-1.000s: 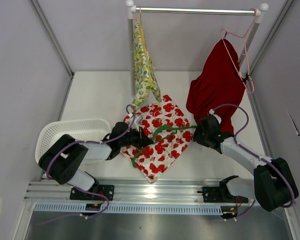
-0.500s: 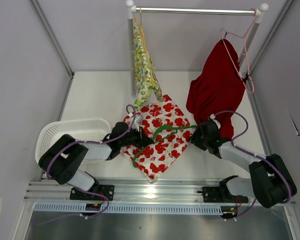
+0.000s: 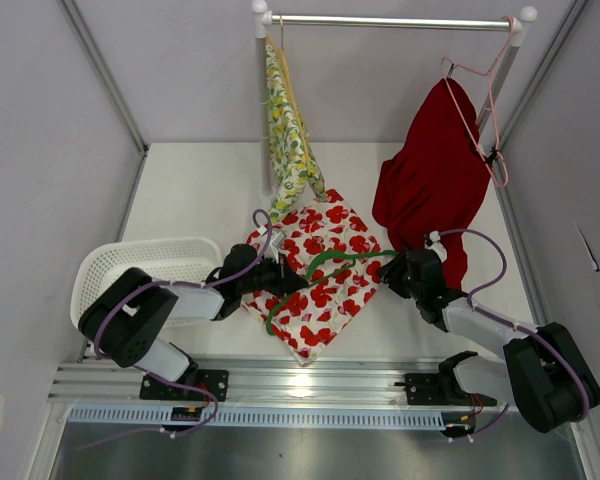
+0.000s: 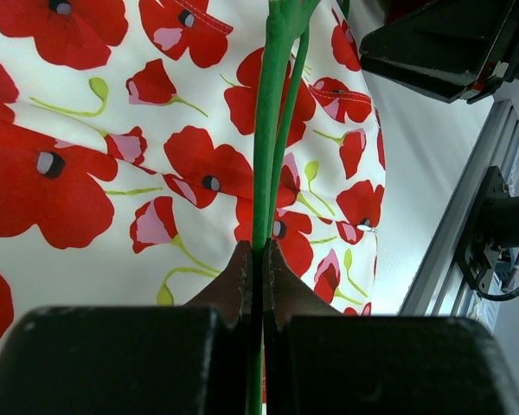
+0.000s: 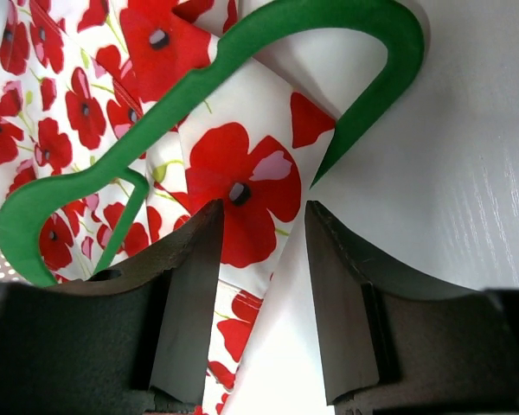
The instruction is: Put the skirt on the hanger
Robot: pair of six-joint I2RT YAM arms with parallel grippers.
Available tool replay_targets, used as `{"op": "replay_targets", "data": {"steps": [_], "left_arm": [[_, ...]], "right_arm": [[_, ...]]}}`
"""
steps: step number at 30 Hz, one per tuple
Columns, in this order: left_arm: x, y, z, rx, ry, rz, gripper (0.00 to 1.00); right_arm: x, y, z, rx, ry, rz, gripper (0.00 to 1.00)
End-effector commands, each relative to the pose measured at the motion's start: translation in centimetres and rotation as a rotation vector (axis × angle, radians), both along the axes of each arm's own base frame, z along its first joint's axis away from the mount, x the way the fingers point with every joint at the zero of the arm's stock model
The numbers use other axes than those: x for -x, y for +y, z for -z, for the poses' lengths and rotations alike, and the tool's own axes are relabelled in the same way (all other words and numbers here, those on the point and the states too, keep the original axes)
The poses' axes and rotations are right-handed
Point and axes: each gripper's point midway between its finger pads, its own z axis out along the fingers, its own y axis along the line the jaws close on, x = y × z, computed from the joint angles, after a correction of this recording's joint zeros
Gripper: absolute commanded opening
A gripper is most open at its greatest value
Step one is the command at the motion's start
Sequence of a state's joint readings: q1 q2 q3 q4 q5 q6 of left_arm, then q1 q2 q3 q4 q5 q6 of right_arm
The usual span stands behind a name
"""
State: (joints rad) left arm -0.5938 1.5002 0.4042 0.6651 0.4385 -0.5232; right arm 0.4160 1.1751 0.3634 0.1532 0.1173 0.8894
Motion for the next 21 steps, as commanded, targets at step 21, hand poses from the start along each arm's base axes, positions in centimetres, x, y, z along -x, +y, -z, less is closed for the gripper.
{"op": "replay_targets", "data": {"steps": [21], "left_arm": [[0.6, 0.7, 1.8, -0.056, 0.028, 0.001, 0.00]], "right_arm": [[-0.9, -0.2, -0.2, -0.032, -0.056, 0.079, 0.54]]}}
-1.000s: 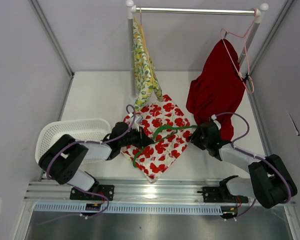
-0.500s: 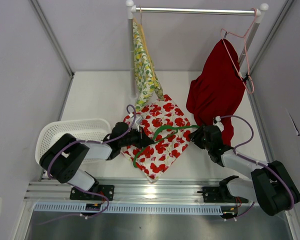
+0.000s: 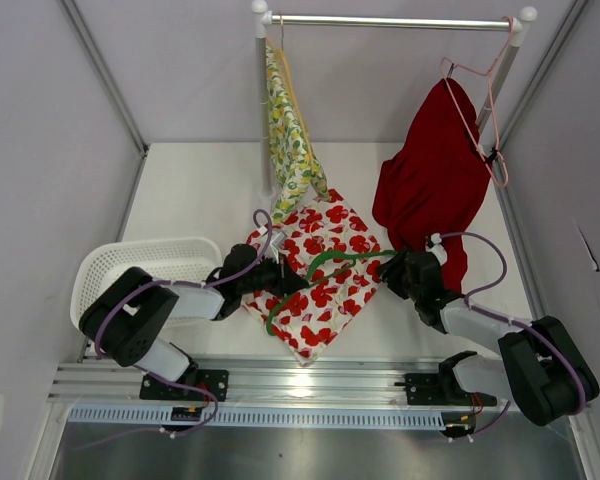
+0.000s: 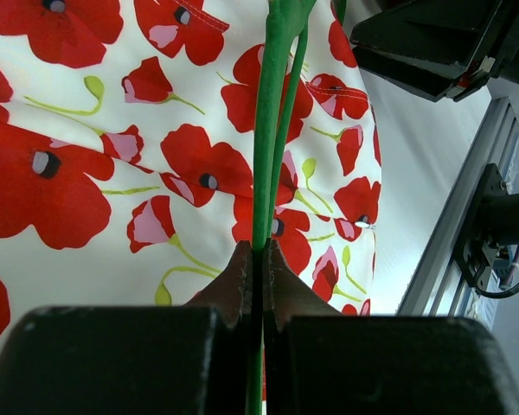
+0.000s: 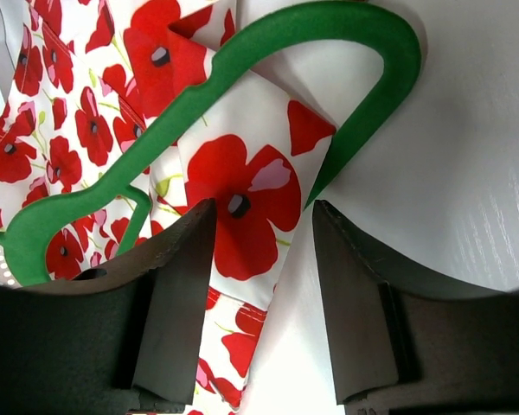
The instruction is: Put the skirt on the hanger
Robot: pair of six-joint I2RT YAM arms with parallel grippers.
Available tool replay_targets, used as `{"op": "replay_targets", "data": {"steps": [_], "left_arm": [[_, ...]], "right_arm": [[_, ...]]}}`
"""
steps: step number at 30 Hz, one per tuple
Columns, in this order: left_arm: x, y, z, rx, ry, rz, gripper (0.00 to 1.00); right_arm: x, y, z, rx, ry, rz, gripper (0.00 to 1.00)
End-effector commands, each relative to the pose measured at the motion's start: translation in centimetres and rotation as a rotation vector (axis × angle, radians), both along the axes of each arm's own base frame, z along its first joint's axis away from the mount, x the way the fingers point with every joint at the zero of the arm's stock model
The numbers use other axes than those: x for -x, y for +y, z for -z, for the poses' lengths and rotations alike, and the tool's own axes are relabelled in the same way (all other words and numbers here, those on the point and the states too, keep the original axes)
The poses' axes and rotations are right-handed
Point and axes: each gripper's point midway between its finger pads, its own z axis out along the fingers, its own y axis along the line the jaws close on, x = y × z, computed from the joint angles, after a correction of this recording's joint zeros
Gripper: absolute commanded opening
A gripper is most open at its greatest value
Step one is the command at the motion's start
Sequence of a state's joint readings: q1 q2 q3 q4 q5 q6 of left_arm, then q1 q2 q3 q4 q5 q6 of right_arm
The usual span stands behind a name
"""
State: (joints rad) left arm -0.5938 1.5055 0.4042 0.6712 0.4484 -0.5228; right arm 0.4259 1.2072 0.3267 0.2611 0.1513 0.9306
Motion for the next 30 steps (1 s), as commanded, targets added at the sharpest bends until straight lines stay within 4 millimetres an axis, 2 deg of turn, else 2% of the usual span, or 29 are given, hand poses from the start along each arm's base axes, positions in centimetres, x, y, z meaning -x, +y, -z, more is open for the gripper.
{"op": "replay_targets", "data": {"steps": [1, 5, 10, 21, 30], "left_arm": [[0.5, 0.8, 1.9, -0.061, 0.025, -0.007, 0.00], [0.5, 0.8, 1.8, -0.061, 0.024, -0.007, 0.00], [0.5, 0.8, 1.8, -0.060, 0.023, -0.008, 0.00], [0.6, 0.7, 1.8, -0.057, 0.025, -0.004, 0.00], [0.4, 0.5, 1.7, -0.052, 0.021, 0.000, 0.00]], "right_arm": [[-0.2, -0.3, -0.5, -0.004, -0.013, 0.037, 0.55], [-0.3, -0.2, -1.1, -0.021, -0.043, 0.043, 0.52], [-0.3, -0.1, -0.9, -0.040, -0.037, 0.052, 0.51], [-0.1, 0.2, 0.6, -0.093, -0.017, 0.071, 0.49], [-0.7, 0.3, 0.3, -0.108, -0.047, 0.084, 0.27]]}}
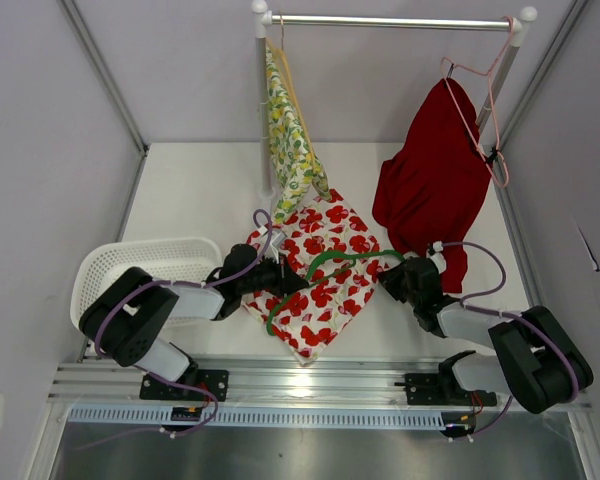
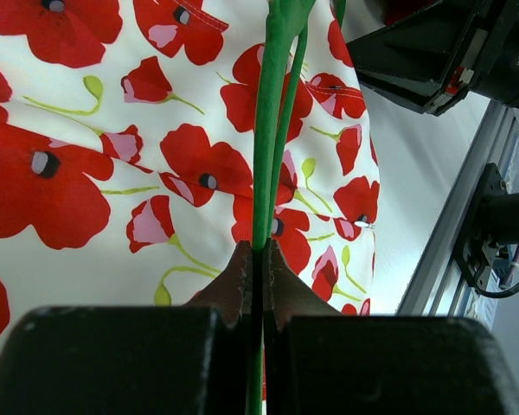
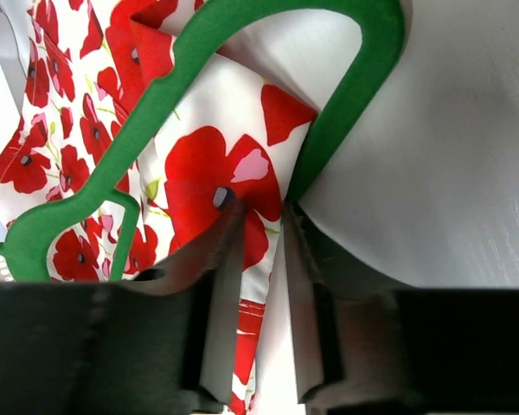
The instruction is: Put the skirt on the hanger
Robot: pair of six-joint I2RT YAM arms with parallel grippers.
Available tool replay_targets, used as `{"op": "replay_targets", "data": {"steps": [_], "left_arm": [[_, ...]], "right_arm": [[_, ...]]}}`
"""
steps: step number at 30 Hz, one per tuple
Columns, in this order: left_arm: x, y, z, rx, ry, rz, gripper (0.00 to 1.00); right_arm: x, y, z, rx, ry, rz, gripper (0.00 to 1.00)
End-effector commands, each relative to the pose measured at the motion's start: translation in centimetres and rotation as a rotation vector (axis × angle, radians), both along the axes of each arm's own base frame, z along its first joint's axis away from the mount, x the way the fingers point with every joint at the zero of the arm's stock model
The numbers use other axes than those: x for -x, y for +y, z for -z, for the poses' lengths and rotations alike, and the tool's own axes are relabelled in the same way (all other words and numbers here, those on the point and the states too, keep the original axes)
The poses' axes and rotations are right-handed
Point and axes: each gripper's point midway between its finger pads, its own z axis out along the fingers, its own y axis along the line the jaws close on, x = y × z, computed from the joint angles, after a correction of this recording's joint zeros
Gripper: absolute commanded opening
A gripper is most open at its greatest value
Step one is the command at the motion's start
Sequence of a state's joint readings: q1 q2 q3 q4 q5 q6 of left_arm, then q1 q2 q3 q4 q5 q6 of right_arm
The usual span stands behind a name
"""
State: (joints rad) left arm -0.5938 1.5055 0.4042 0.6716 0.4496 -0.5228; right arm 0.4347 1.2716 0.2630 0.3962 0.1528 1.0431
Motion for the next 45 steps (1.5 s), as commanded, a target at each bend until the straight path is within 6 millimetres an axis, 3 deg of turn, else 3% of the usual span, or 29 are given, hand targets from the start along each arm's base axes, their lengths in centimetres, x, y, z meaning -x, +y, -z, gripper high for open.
{"op": "replay_targets", "data": {"steps": [1, 4, 9, 11, 21, 33, 45], "left_arm": [[0.4, 0.6, 1.7, -0.053, 0.021, -0.001, 0.00], [0.4, 0.6, 1.6, -0.052, 0.020, -0.002, 0.00], [0.2, 0.7, 1.5, -0.054, 0.011, -0.016, 0.00], [0.2, 0.8, 1.5, -0.057, 0.010, -0.021, 0.00], [-0.3, 0.7, 1.2, -0.046, -0.007, -0.039, 0.00], [-0.4, 0.7, 1.3, -0.047, -0.005, -0.040, 0.00], [-1.3, 0.8, 0.9, -0.046, -0.023, -0.078, 0.00]], "right_arm": [[-1.0, -0.2, -1.3, -0.012, -0.067, 0.035, 0.21], [-1.0, -0.6, -1.7, 0.003, -0.073, 0.046, 0.10], [-0.7, -1.6, -3.8, 0.055, -0.102, 0.062, 0.01], [-0.6, -2.1, -5.3, 0.069, -0.134, 0.078, 0.00], [1.4, -4.0, -7.3, 0.176, -0.128, 0.083, 0.00], [-0.7, -4.5, -12.3, 0.284, -0.157, 0.073, 0.00], [2.9, -7.2, -9.2, 0.317, -0.065, 0.100, 0.00]]}}
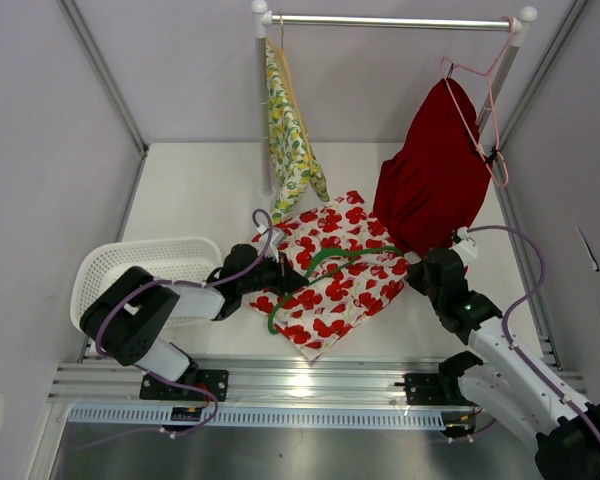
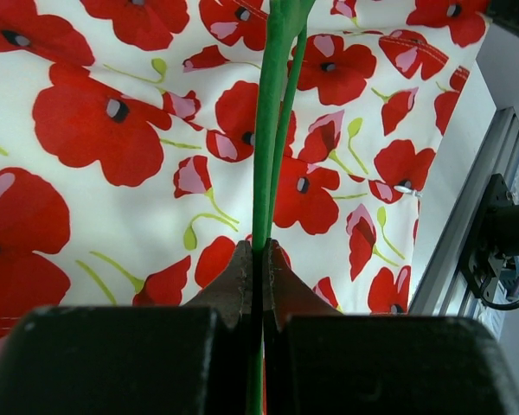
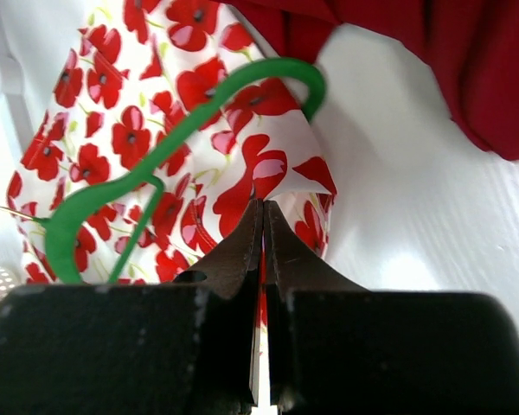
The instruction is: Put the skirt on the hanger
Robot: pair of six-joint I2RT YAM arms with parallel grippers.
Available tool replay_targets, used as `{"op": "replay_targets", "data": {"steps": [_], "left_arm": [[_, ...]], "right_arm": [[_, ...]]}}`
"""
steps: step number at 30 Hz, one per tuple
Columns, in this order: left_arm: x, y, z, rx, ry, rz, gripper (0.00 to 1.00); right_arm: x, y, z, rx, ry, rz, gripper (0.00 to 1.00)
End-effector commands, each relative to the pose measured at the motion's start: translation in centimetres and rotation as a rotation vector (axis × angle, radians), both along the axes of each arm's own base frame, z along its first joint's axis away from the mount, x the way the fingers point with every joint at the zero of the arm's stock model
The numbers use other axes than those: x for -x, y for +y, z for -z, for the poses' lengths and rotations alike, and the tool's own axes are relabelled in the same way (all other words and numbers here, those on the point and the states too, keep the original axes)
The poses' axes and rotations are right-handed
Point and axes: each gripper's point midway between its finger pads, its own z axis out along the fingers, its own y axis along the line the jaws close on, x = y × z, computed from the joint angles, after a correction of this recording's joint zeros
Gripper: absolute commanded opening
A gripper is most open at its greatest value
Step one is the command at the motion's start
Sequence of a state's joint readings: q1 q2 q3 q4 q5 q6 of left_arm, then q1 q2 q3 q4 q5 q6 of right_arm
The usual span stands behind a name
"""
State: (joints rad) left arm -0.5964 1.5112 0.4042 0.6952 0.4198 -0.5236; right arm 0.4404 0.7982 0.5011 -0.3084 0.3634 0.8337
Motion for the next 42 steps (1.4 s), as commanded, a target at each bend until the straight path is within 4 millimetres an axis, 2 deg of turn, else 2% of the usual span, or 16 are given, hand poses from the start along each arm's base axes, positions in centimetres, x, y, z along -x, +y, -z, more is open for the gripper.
{"op": "replay_targets", "data": {"steps": [1, 8, 13, 16, 17, 20, 21, 24, 28, 29, 31, 32, 36, 38, 40, 42], "left_arm": [[-0.8, 0.7, 0.9, -0.043, -0.005, -0.054, 0.00], [-1.2, 0.7, 0.5, -0.042, -0.015, -0.072, 0.00], [-1.5, 0.7, 0.1, -0.041, -0.027, -0.077, 0.00], [-1.6, 0.6, -0.4, -0.031, -0.040, -0.074, 0.00], [-1.5, 0.8, -0.2, -0.035, -0.040, -0.077, 0.00], [-1.2, 0.9, -0.5, -0.031, -0.058, -0.071, 0.00], [-1.2, 1.0, -0.6, -0.029, -0.064, -0.072, 0.00], [-1.1, 1.1, -0.5, -0.027, -0.066, -0.077, 0.00], [-1.0, 1.0, -0.5, -0.014, -0.066, -0.074, 0.00], [-1.0, 0.9, -0.5, -0.012, -0.067, -0.071, 0.00], [-1.0, 0.9, -0.3, -0.017, -0.061, -0.072, 0.00], [-1.0, 0.9, -0.3, -0.017, -0.063, -0.072, 0.00], [-1.1, 0.8, -0.1, -0.021, -0.058, -0.072, 0.00], [-1.1, 0.8, -0.2, -0.021, -0.058, -0.072, 0.00], [-1.1, 0.7, -0.1, -0.023, -0.057, -0.070, 0.00], [-1.3, 0.7, -0.3, -0.025, -0.059, -0.070, 0.00]], "right_arm": [[1.0, -2.0, 0.4, 0.040, 0.011, 0.053, 0.00], [2.4, -4.4, 1.6, 0.059, 0.072, 0.099, 0.00], [3.0, -4.3, 2.2, 0.033, 0.084, 0.079, 0.05], [3.5, -3.4, 2.8, 0.020, 0.107, 0.028, 0.16], [3.7, -3.4, 2.9, 0.021, 0.112, 0.026, 0.30], [4.3, -2.5, 2.7, 0.016, 0.113, -0.028, 0.52], [4.4, -2.1, 2.7, 0.013, 0.116, -0.045, 0.56], [5.1, 0.0, 2.2, 0.002, 0.118, -0.118, 0.56], [6.4, 6.0, 1.3, -0.059, 0.070, -0.331, 0.48], [7.8, 8.5, 1.1, -0.058, 0.066, -0.442, 0.47], [8.5, 11.2, 0.9, -0.042, 0.045, -0.524, 0.48], [10.3, 13.4, 0.8, -0.018, 0.030, -0.639, 0.48], [12.7, 18.6, -0.3, 0.041, -0.024, -0.828, 0.53], [14.5, 20.5, 0.7, 0.133, -0.026, -0.918, 0.57], [14.7, 22.0, -0.1, 0.178, -0.061, -0.935, 0.60], [15.2, 23.1, 0.7, 0.238, -0.057, -0.972, 0.60]]}}
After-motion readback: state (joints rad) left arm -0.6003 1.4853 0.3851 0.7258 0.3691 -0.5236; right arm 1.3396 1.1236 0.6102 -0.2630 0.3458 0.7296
